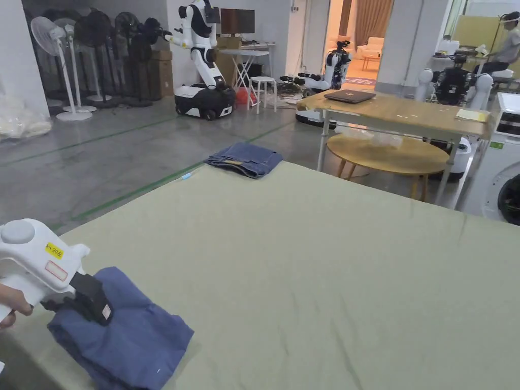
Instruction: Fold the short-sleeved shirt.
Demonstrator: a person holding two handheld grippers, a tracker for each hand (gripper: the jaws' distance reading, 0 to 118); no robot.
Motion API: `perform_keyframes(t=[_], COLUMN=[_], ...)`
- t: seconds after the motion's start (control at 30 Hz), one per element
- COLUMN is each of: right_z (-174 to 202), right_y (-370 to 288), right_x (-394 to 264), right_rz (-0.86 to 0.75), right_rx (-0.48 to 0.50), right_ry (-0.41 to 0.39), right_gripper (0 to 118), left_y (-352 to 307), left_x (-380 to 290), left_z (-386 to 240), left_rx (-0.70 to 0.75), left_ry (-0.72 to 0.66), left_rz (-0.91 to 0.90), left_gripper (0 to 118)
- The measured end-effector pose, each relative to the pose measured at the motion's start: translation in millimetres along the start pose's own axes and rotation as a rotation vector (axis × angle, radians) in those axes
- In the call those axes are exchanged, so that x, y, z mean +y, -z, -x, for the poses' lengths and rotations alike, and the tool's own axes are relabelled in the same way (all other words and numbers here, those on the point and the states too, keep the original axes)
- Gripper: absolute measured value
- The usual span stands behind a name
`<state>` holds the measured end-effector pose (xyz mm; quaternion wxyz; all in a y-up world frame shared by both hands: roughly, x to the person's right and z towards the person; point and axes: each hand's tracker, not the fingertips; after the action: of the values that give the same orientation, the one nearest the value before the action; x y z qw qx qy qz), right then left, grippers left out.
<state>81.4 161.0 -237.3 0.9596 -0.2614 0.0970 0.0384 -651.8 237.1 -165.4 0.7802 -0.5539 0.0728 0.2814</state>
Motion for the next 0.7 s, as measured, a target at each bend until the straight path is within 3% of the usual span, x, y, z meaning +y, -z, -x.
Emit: perform_keyframes(t=[0.13, 0.37, 0.6, 0.7], right_z=[4.0, 7.0, 6.0, 5.6], right_y=[-1.3, -3.5, -2.6, -2.2], right_x=[1.0, 4.2, 4.5, 4.3], right_rz=[0.004, -0.005, -0.008, -0.012], right_rx=[-0.003, 0.001, 0.007, 0.009], right_ry=[-0.006, -0.02, -0.017, -0.002], right_gripper=[0, 0, 0, 0], left_y=[27.3, 12.7, -43.5, -38.0], left_x=[5.6, 12.5, -9.4, -28.1], left_z=[-4.1, 8.3, -17.2, -46.8], left_rx=[0.094, 0.192, 0.217, 0.136], left_ry=[-0.005, 0.033, 0.059, 0.129], left_rz=[0.031, 0.0, -0.188, -0.266], left_gripper=[21, 60, 62, 62])
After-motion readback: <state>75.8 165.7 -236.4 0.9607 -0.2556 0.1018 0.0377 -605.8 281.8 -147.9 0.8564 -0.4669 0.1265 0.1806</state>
